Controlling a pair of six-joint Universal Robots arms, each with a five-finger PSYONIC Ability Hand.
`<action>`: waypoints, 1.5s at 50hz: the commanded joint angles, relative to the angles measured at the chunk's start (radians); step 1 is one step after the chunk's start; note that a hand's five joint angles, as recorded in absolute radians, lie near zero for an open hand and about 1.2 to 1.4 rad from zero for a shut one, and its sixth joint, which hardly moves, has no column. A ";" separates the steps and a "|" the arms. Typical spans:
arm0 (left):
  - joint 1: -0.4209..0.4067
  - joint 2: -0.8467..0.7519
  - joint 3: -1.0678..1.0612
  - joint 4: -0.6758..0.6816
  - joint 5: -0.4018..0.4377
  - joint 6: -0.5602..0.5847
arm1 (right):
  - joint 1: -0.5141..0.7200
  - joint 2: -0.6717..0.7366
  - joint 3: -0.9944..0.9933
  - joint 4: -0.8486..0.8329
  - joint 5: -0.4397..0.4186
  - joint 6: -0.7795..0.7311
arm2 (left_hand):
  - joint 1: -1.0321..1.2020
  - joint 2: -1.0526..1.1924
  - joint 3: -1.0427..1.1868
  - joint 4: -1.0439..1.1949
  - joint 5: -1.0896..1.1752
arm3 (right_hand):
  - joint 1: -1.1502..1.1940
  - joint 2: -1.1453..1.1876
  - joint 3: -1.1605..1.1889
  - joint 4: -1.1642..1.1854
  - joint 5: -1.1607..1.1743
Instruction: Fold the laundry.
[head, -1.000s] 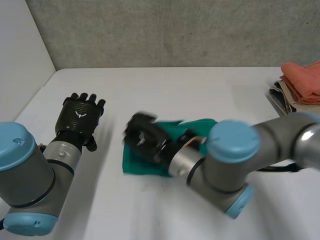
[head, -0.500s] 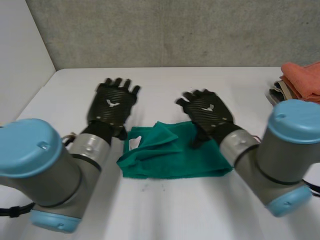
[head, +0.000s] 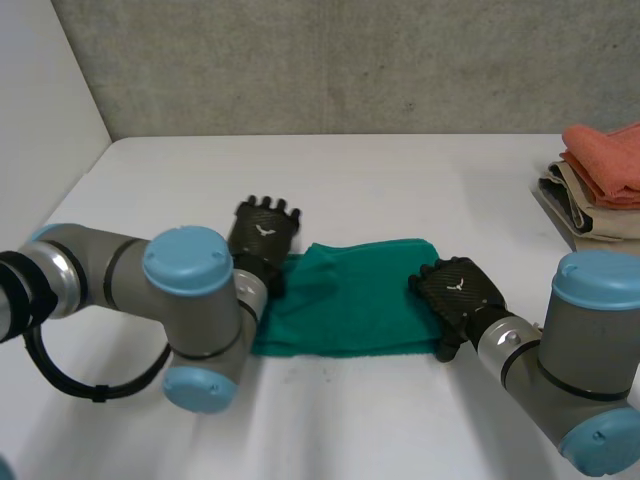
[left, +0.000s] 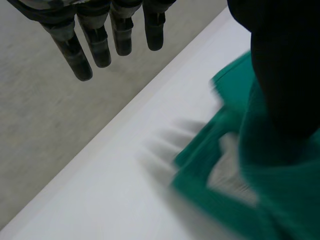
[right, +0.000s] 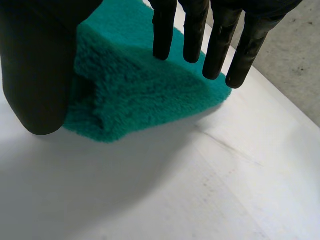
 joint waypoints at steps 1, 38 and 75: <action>0.043 0.004 -0.009 0.002 -0.034 0.040 | 0.004 0.000 0.020 -0.052 0.063 -0.064 | -0.021 -0.031 -0.039 -0.029 -0.046 | 0.350 0.312 0.299 0.297 0.299; 0.033 0.374 -0.338 0.005 -0.029 0.011 | 0.343 0.095 -0.280 0.014 -0.217 -0.627 | -0.021 -0.031 -0.039 -0.029 -0.046 | 1.072 1.034 1.021 1.019 1.020; -0.089 0.119 -0.060 -0.254 0.017 -0.212 | 0.108 0.209 -0.555 0.400 -0.084 0.421 | -0.015 -0.024 -0.032 -0.023 -0.040 | -0.150 -0.188 -0.201 -0.203 -0.201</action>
